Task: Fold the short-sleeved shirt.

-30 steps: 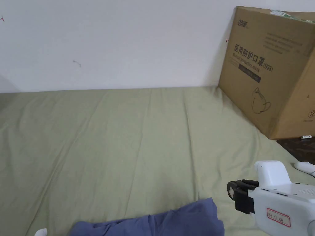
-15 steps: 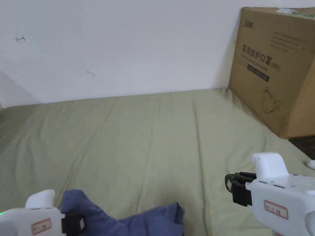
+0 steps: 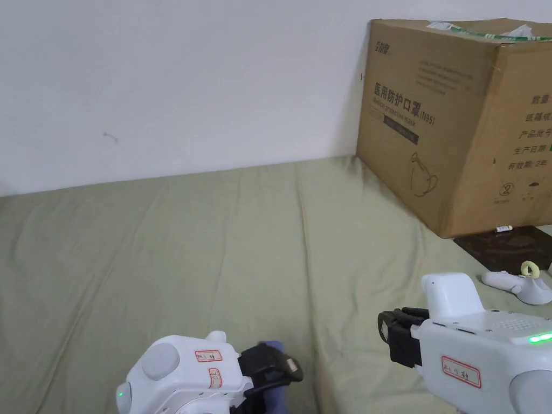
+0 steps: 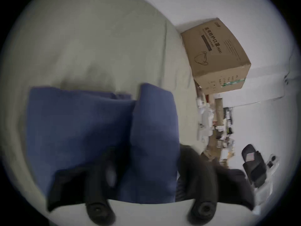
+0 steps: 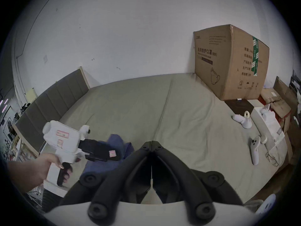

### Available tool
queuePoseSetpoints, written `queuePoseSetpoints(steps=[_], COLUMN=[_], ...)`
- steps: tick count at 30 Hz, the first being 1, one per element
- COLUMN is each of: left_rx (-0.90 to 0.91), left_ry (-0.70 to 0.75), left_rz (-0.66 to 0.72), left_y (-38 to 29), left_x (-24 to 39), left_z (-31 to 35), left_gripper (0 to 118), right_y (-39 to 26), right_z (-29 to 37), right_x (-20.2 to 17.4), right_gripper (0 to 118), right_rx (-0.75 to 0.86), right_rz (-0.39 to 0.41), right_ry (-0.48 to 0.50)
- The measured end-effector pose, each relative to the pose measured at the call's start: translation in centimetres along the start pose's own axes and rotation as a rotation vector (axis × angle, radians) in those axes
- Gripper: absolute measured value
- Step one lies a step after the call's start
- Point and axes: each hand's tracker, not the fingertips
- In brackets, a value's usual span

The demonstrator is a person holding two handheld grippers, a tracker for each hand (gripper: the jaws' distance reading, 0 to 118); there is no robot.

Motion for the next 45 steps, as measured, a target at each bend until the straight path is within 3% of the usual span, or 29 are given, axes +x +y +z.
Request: queuePoseSetpoints(steps=[1,4,10,11,12,13,14,15,19,22,24,28,33,38,42,45], left_rx=[-0.01,0.075,0.155,0.156,0.153,0.131,0.112,0.098,-0.024,-0.152,-0.183,-0.133,0.202,0.737,1.035,1.158], left_ry=[-0.067,-0.144,0.165,0.172,0.183,0.191,0.208,0.217,0.264,0.277,0.377,0.258,0.179,0.332,0.417,0.463], left_rz=[0.016,-0.056,-0.439,-0.468,-0.498,-0.52,-0.528,-0.537,-0.572,-0.48,-0.471,-0.426,-0.584,-0.817,-0.86,-0.86], left_y=[-0.5,-0.9,-1.7,-1.9,-2.2,-2.4,-2.7,-2.9,-3.4,-3.8,-4.3,-3.7,-3.5,-5.2,-7.7,-9.4], left_x=[0.0,0.8,3.2,3.5,3.9,4.1,4.3,4.4,4.3,2.9,1.7,2.1,6.3,10.8,11.5,11.0], left_z=[0.2,2.8,6.2,6.0,5.5,4.4,3.4,2.2,-3.3,-7.2,-9.2,-7.3,3.5,15.1,20.1,21.6], left_gripper=[118,118,114,103,80,35,7,5,5,4,3,4,3,4,4,4], right_y=[0.0,-0.1,-0.2,-0.2,-0.2,-0.2,-0.3,-0.3,-0.5,-0.6,-0.6,-0.6,0.5,3.6,5.7,5.9], right_z=[-0.1,-0.2,-0.8,-0.8,-0.8,-0.8,-0.8,-0.9,-1.0,-1.2,-1.3,-1.4,-0.6,1.6,3.2,3.8], right_x=[0.0,-0.1,-0.2,-0.2,-0.1,0.0,0.1,0.2,0.8,1.3,1.5,1.4,0.3,-1.9,-4.0,-5.3], right_gripper=[0,0,0,0,0,0,0,0,0,0,0,0,0,0,0,0], right_rx=[-0.002,0.0,0.004,0.009,0.012,0.013,0.012,0.01,0.004,-0.004,-0.01,-0.016,0.012,0.184,0.344,0.486], right_rz=[-0.003,-0.01,-0.001,-0.001,-0.002,-0.006,-0.01,-0.011,0.0,0.003,0.001,-0.023,-0.032,0.02,0.066,0.106], right_ry=[0.002,0.009,0.017,0.015,0.015,0.019,0.026,0.028,0.009,-0.002,-0.002,0.005,0.048,0.055,0.039,0.008])
